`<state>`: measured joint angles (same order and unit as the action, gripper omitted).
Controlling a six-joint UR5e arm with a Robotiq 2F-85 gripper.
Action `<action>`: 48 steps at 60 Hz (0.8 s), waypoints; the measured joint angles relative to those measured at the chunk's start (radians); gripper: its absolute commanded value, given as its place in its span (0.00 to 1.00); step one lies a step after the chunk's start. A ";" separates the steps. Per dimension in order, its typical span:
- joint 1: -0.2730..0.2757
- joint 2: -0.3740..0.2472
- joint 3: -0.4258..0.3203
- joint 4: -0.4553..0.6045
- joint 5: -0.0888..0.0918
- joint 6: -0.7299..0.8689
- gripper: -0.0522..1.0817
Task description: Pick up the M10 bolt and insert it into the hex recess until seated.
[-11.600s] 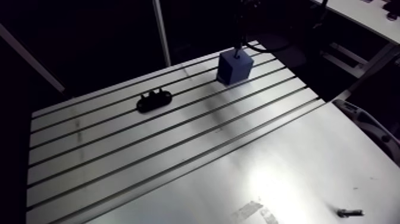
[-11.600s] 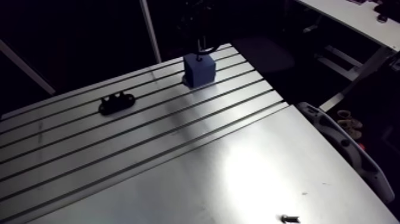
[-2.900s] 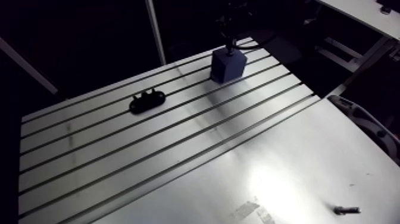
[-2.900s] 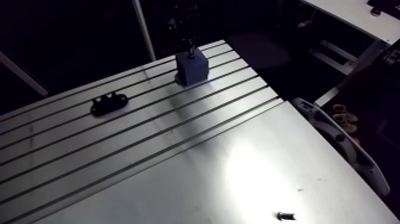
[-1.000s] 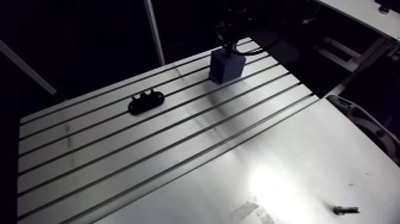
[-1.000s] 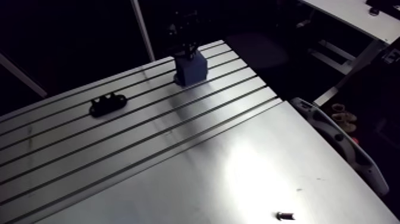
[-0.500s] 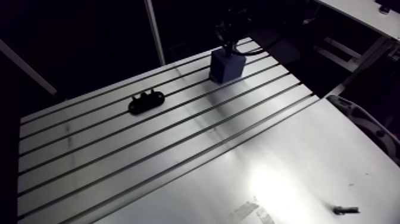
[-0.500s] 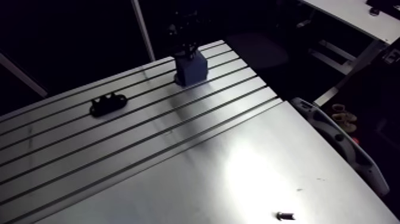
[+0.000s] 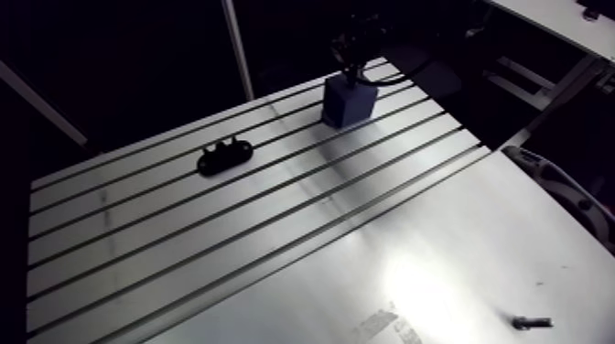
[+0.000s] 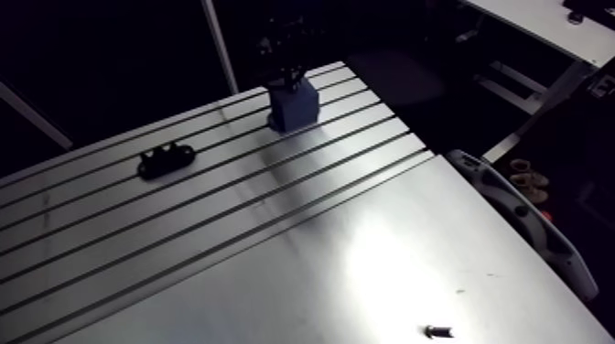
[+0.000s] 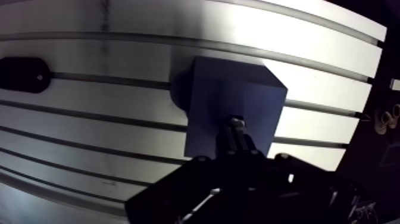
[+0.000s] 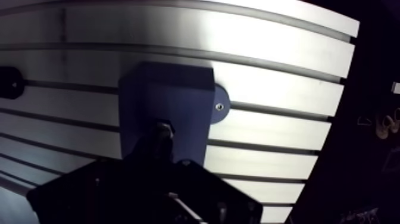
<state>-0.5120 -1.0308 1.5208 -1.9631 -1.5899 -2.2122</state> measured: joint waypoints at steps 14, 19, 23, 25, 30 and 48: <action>0.000 0.000 0.000 0.000 0.000 -0.001 0.97; 0.001 0.000 0.000 0.000 0.000 -0.001 0.97; 0.001 0.000 0.000 0.000 0.000 -0.001 0.97; 0.001 0.000 0.000 0.000 0.000 -0.001 0.97; 0.001 0.000 0.000 0.000 0.000 -0.001 0.97; 0.002 0.000 0.001 0.000 0.000 -0.001 0.97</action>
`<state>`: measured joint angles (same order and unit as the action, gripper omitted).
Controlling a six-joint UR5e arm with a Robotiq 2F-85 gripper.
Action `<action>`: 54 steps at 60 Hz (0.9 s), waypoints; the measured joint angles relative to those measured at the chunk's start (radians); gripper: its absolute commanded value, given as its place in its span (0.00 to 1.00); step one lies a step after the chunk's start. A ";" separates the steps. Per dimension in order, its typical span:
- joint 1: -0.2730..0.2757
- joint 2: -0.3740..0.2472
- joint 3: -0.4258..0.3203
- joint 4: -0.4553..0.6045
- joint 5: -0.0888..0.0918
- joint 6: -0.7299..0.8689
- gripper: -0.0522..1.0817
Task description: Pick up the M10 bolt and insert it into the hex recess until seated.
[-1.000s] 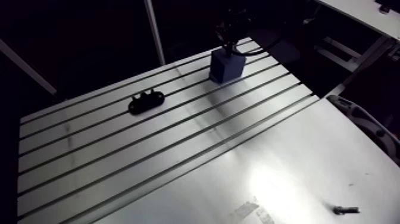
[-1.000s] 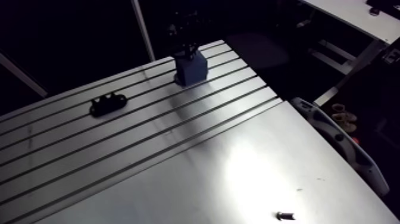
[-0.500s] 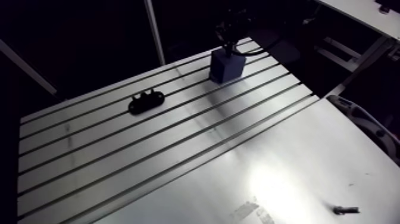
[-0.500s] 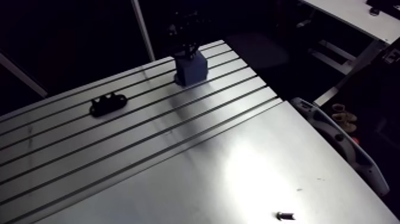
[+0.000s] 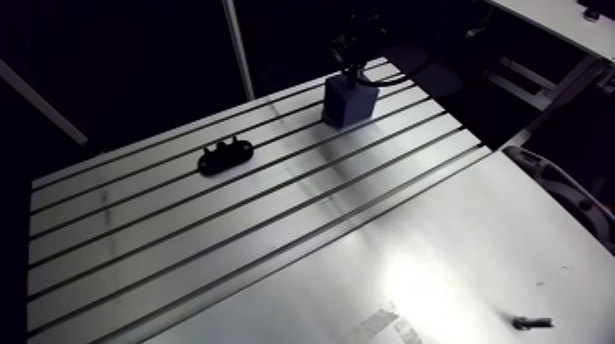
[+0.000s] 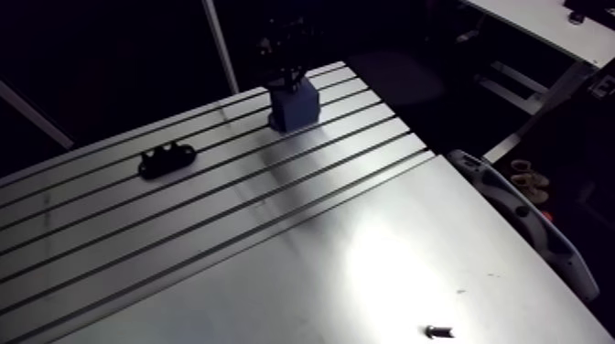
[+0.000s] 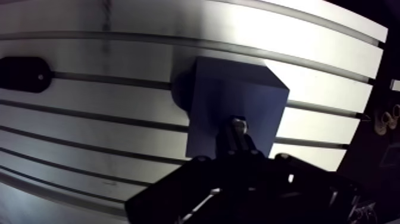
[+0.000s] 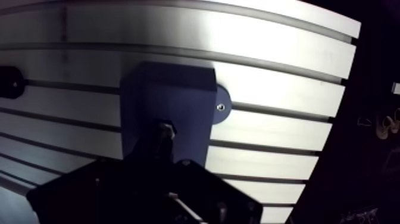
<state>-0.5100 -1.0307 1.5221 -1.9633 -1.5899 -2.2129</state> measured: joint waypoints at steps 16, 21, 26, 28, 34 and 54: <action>0.000 0.000 0.002 -0.001 0.000 0.000 0.97; 0.000 0.000 0.002 -0.001 0.000 0.000 0.97; 0.000 0.000 0.002 -0.001 0.000 0.000 0.97; 0.000 -0.001 0.002 -0.001 0.000 0.000 0.97; 0.000 -0.001 0.001 -0.001 0.000 -0.001 0.97; -0.001 -0.001 0.002 -0.001 0.000 -0.001 0.97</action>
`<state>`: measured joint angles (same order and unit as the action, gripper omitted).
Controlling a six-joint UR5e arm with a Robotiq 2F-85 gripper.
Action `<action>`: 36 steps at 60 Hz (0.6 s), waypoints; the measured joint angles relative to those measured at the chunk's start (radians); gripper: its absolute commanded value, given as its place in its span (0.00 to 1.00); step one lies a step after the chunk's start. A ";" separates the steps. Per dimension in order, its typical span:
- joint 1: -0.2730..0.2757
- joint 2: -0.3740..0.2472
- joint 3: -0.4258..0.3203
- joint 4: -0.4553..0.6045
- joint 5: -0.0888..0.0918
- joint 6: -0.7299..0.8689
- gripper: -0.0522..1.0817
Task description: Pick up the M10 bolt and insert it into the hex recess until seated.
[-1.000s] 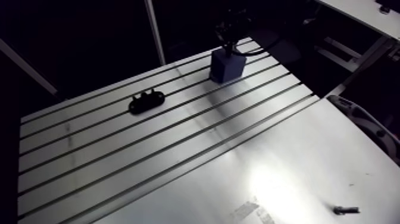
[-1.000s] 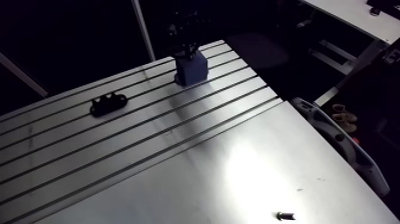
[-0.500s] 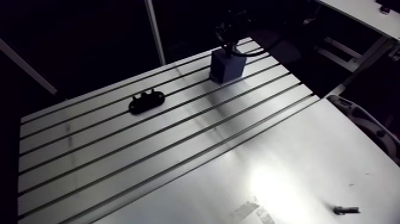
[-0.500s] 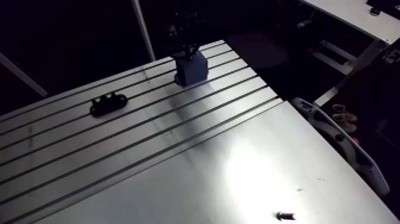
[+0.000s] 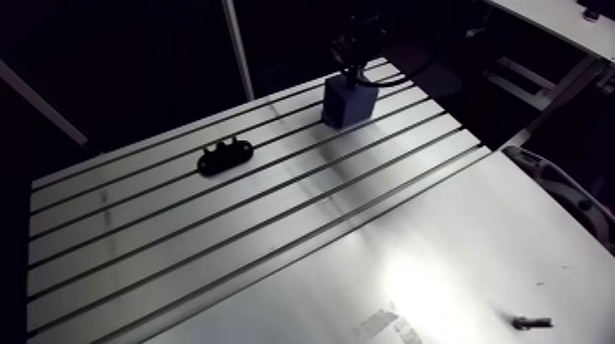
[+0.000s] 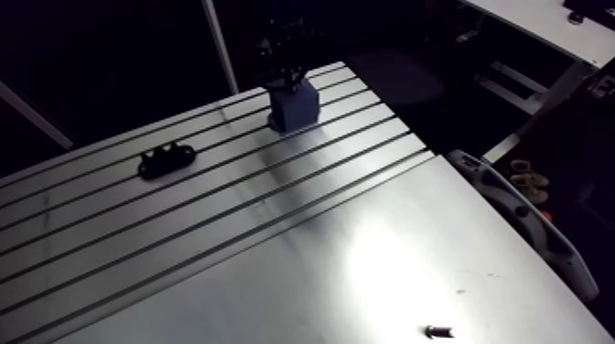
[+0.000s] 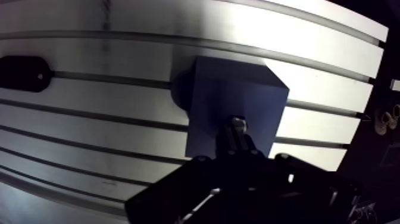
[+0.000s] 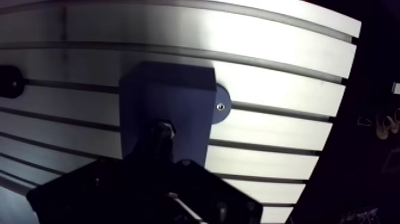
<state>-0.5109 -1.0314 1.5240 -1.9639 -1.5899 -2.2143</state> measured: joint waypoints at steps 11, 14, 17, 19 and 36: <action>0.000 0.000 0.001 0.000 0.000 0.000 0.97; 0.000 0.001 0.001 0.000 0.000 0.000 0.97; 0.000 0.001 0.001 0.000 0.000 0.000 0.97; 0.000 0.001 0.001 0.000 0.000 0.000 0.97; 0.000 0.001 0.003 0.000 0.000 0.000 0.97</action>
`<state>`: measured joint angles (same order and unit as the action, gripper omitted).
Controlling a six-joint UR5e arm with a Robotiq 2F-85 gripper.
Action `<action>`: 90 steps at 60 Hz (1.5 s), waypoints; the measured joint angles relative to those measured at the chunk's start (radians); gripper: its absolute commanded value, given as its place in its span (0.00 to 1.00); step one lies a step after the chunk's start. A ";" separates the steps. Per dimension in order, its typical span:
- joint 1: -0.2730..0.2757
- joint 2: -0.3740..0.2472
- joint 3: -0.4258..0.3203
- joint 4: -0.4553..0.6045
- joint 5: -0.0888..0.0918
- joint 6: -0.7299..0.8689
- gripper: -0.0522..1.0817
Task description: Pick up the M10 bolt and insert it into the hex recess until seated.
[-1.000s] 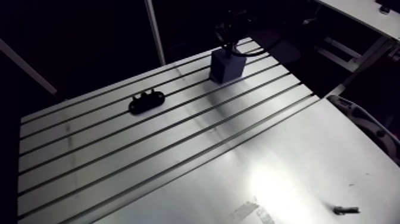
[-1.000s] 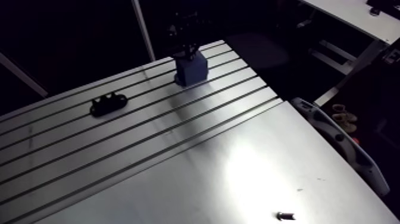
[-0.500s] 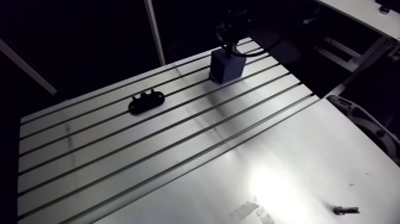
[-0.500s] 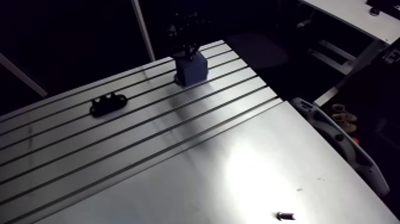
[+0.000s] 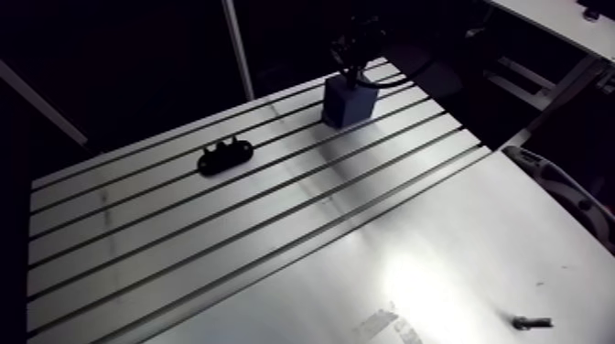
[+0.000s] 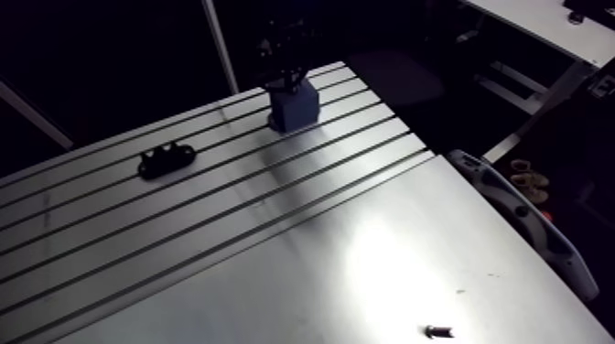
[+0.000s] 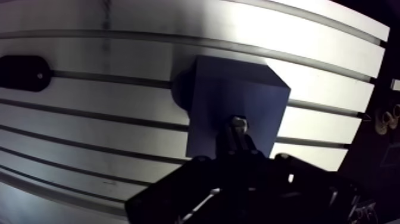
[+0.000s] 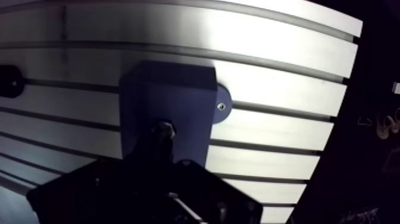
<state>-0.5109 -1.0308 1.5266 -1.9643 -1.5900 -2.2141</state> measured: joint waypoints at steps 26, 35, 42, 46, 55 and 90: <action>0.000 0.000 0.005 -0.005 0.000 -0.001 0.97; 0.000 0.000 0.007 -0.020 0.000 -0.004 0.97; -0.001 0.000 0.010 -0.028 0.000 -0.007 0.97; -0.001 0.000 0.011 -0.030 0.000 -0.008 0.97; -0.001 0.000 0.009 -0.032 0.003 -0.009 0.97; -0.003 -0.018 -0.004 -0.028 0.005 -0.011 0.88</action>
<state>-0.5135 -1.0489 1.5230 -1.9921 -1.5847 -2.2252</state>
